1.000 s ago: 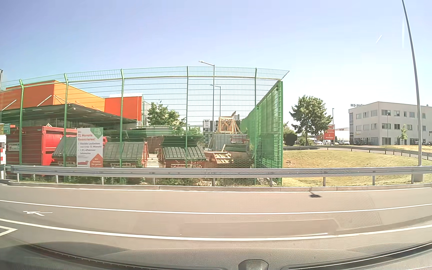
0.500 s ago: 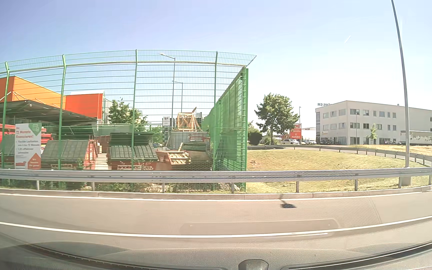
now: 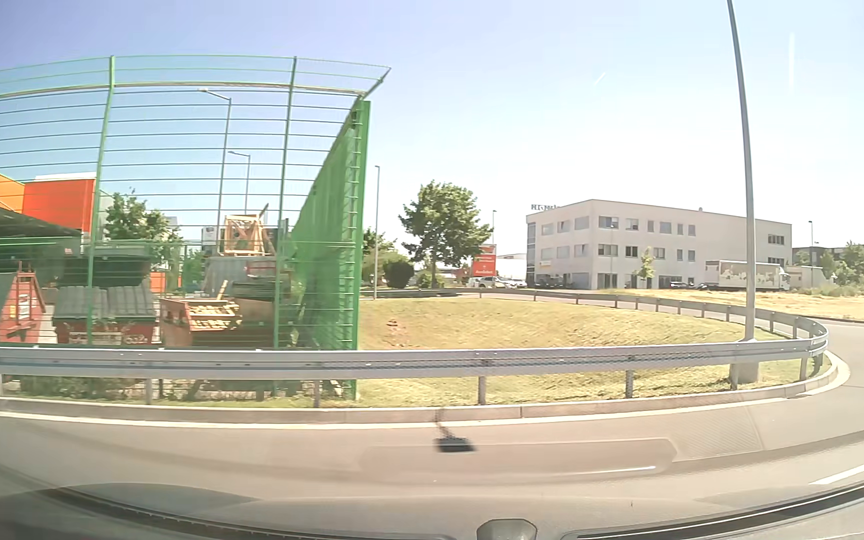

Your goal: Follow the waypoints while adhering to traffic rules and regulations

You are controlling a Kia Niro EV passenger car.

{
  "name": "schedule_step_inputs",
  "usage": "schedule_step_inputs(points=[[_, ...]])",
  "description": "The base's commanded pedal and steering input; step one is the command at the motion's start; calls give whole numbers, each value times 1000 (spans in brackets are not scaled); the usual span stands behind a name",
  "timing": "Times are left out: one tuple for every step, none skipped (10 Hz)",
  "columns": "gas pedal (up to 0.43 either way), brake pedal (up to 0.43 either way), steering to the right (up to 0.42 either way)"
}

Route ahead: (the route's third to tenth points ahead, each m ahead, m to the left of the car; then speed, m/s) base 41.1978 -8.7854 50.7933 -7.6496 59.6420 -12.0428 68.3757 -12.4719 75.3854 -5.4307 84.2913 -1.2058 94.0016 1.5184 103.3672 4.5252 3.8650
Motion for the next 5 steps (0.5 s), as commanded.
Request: schedule_step_inputs(points=[[0, 30, 497], [0, 30, 516], [0, 30, 545], [0, 30, 564], [0, 30, 584]])
